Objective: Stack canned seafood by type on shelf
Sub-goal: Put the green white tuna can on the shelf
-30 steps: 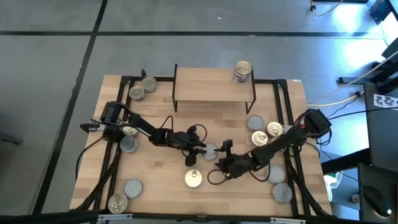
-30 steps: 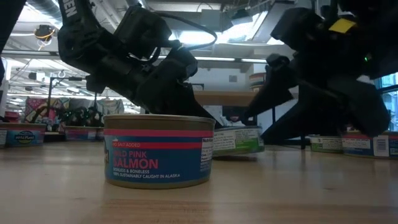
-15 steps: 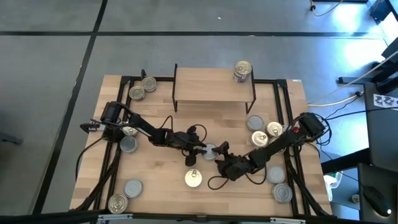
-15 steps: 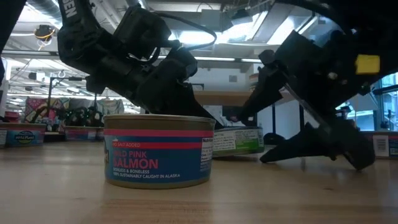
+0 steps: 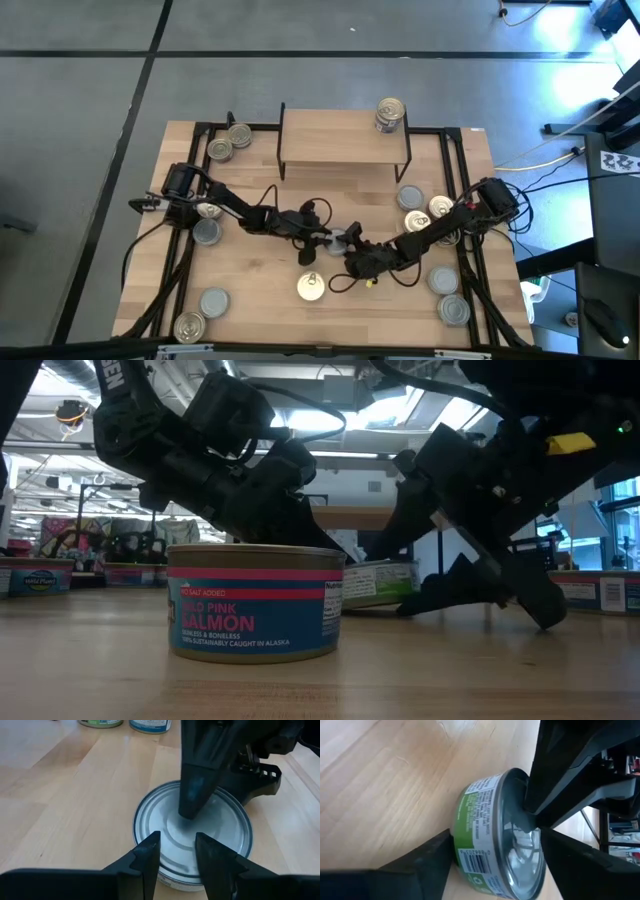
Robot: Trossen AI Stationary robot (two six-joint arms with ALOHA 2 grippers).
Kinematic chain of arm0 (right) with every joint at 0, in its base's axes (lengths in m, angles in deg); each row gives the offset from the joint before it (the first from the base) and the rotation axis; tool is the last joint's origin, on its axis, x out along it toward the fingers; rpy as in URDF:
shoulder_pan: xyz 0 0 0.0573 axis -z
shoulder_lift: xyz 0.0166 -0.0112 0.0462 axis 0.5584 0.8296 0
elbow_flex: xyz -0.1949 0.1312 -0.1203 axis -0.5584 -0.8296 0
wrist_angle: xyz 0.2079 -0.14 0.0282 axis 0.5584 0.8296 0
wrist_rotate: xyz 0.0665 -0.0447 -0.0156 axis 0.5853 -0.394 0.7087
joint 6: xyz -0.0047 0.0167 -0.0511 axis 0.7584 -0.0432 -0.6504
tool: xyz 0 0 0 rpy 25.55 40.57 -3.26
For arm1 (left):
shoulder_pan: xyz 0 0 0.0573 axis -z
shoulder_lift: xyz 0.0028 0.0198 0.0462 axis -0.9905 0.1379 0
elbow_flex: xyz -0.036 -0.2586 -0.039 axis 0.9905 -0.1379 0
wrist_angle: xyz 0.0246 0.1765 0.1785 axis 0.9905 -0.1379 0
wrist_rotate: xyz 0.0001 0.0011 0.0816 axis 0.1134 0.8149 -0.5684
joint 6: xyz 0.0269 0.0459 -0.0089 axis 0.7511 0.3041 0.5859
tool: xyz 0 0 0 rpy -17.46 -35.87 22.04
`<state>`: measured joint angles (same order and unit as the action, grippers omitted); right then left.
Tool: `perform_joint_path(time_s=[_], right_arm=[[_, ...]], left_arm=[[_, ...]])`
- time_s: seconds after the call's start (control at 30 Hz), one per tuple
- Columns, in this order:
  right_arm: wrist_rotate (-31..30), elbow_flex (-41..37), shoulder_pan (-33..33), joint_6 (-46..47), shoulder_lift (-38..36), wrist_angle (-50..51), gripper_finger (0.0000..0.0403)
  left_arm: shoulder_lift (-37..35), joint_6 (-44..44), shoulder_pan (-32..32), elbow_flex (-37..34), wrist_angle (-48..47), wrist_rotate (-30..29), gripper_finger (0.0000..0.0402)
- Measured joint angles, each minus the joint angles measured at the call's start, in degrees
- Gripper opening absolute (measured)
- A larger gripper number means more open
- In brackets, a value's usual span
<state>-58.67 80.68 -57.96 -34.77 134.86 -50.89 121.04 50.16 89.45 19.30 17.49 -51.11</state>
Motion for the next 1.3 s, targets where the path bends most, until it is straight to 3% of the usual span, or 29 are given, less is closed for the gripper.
perform_joint_path(time_s=[0.27, 0.43, 0.6, 0.77, 0.97, 1.1, 1.3], right_arm=[[-1.2, -0.1, -0.1, 3.3, 0.0, 0.1, 0.0167], [-1.6, -0.1, -0.1, 4.1, 0.0, -0.3, 0.0167], [-2.6, -0.3, -0.6, 4.9, -2.7, 0.5, 0.0156], [-2.8, -0.4, -0.5, 7.3, -8.2, 2.0, 0.0143], [-4.6, 1.0, 0.2, 6.4, -14.9, 1.9, 0.0143], [-6.4, 4.1, 3.4, 2.6, -16.8, 1.4, 0.0143], [-5.1, 11.1, 11.2, -0.6, -16.7, 3.9, 0.0143]], left_arm=[[0.0, -0.3, -0.1, 0.0, 0.4, -1.4, 0.0123], [-1.5, -0.4, -0.1, -0.1, -0.2, -1.3, 0.0123], [-7.5, 0.9, 0.2, -0.1, -6.5, -0.2, 0.0123], [-16.6, 1.6, 0.3, -0.1, -21.1, -0.7, 0.0123], [-28.3, -0.5, 2.2, -0.9, -39.9, -6.0, 0.0123], [-35.8, -0.6, 5.2, -4.1, -46.7, -9.7, 0.0123], [-47.0, -2.1, 7.3, -12.0, -46.6, -12.1, 0.0123]])
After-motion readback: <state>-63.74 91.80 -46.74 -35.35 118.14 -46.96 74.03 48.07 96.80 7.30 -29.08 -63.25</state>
